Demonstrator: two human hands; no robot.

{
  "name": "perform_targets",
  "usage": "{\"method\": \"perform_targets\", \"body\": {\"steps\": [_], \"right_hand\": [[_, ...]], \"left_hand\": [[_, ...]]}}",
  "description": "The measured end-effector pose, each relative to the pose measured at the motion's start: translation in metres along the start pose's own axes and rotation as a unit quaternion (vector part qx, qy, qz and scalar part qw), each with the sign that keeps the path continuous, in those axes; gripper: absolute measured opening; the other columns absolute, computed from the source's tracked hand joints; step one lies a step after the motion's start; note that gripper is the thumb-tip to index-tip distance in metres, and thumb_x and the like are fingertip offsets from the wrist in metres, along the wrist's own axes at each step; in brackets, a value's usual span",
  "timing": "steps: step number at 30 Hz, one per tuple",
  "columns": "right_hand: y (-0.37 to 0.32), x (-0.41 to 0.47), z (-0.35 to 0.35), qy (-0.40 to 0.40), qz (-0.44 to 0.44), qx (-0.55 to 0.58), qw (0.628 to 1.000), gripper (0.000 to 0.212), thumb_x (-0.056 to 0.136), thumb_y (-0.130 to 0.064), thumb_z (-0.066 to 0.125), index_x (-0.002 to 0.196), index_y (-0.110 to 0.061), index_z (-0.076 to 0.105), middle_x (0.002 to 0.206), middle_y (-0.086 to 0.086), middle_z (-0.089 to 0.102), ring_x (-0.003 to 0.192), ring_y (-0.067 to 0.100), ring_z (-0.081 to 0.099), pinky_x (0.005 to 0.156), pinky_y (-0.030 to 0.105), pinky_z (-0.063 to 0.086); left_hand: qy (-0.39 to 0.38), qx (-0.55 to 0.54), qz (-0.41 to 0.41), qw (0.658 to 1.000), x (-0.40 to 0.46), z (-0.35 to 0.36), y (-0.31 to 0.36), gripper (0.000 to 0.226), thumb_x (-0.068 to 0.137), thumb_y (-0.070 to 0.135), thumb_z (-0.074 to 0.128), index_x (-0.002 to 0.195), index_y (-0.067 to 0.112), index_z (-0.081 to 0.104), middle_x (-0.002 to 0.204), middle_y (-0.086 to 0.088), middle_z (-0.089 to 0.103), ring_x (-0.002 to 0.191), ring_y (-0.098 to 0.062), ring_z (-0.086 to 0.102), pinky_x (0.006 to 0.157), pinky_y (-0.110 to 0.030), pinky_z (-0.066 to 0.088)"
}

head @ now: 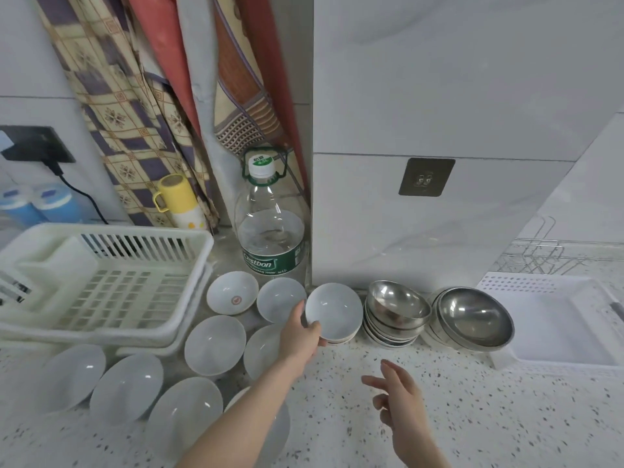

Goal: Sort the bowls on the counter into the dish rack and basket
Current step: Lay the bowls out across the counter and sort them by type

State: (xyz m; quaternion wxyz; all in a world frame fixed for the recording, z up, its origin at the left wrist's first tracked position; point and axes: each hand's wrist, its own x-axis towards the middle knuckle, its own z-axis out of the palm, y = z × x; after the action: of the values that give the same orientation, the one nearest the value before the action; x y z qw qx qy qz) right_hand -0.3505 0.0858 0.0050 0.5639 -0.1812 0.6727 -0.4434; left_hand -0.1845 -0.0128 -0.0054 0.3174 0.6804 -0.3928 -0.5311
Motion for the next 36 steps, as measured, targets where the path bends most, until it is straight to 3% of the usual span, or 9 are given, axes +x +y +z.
{"method": "perform_targets", "body": {"steps": [2,8,12,16,21,27,36], "right_hand": [[-0.002,0.003,-0.002,-0.008,0.000,-0.005,1.000,0.022,0.099,-0.024,0.053,0.120,-0.018,0.058,0.082,0.008,0.077,0.047,0.016,0.045,0.043,0.024,0.028],[-0.006,0.007,-0.003,-0.031,0.004,-0.019,0.999,0.020,0.099,-0.023,0.053,0.116,-0.017,0.060,0.083,0.007,0.077,0.046,0.015,0.045,0.043,0.023,0.028],[-0.015,0.015,0.001,-0.057,0.030,-0.044,0.997,0.016,0.097,-0.023,0.054,0.109,-0.016,0.063,0.081,0.006,0.077,0.046,0.014,0.042,0.040,0.021,0.026],[-0.022,0.025,0.013,-0.075,0.037,-0.096,0.992,0.017,0.097,-0.021,0.052,0.106,-0.012,0.063,0.078,0.007,0.077,0.045,0.013,0.040,0.037,0.020,0.024],[-0.026,0.039,0.038,-0.088,0.037,-0.155,0.983,0.031,0.100,-0.035,0.047,0.113,-0.008,0.055,0.086,0.009,0.074,0.048,0.012,0.039,0.036,0.019,0.025],[-0.026,0.058,0.062,-0.073,0.060,-0.162,0.982,0.019,0.098,-0.032,0.047,0.111,-0.018,0.044,0.086,0.011,0.073,0.048,0.013,0.037,0.039,0.021,0.029],[-0.018,0.073,0.077,-0.016,0.060,-0.175,0.983,0.022,0.093,-0.010,0.045,0.102,0.002,0.061,0.070,0.009,0.058,0.049,0.016,0.035,0.043,0.024,0.029]], "left_hand": [[0.009,0.018,0.018,1.000,0.000,0.003,0.000,0.060,0.090,0.005,0.047,0.141,0.037,0.042,0.116,-0.007,0.064,0.060,-0.015,0.072,0.035,-0.016,0.036],[0.016,0.035,0.020,0.999,-0.001,0.002,0.006,0.059,0.089,0.001,0.044,0.137,0.035,0.045,0.117,-0.005,0.062,0.064,-0.022,0.074,0.035,-0.014,0.036],[-0.007,0.015,-0.021,1.000,-0.009,-0.003,0.017,0.056,0.091,0.000,0.040,0.133,0.037,0.042,0.113,-0.016,0.066,0.055,-0.013,0.069,0.035,-0.018,0.031],[-0.028,-0.067,-0.040,0.997,-0.025,-0.019,0.020,0.053,0.094,-0.004,0.040,0.125,0.038,0.040,0.084,-0.021,0.069,0.039,-0.008,0.058,0.034,-0.017,0.025],[-0.023,-0.177,-0.018,0.984,-0.039,-0.044,0.013,0.046,0.092,-0.007,0.040,0.127,0.022,0.049,0.063,-0.016,0.069,0.038,-0.007,0.050,0.031,-0.016,0.022],[0.016,-0.249,-0.018,0.968,-0.054,-0.065,-0.006,0.043,0.093,-0.003,0.044,0.114,0.033,0.057,0.069,-0.018,0.070,0.041,-0.007,0.052,0.030,-0.016,0.025],[0.031,-0.284,-0.033,0.958,-0.070,-0.074,-0.028,0.042,0.093,-0.004,0.044,0.113,0.030,0.056,0.066,-0.020,0.070,0.039,-0.008,0.050,0.030,-0.017,0.024]]}}
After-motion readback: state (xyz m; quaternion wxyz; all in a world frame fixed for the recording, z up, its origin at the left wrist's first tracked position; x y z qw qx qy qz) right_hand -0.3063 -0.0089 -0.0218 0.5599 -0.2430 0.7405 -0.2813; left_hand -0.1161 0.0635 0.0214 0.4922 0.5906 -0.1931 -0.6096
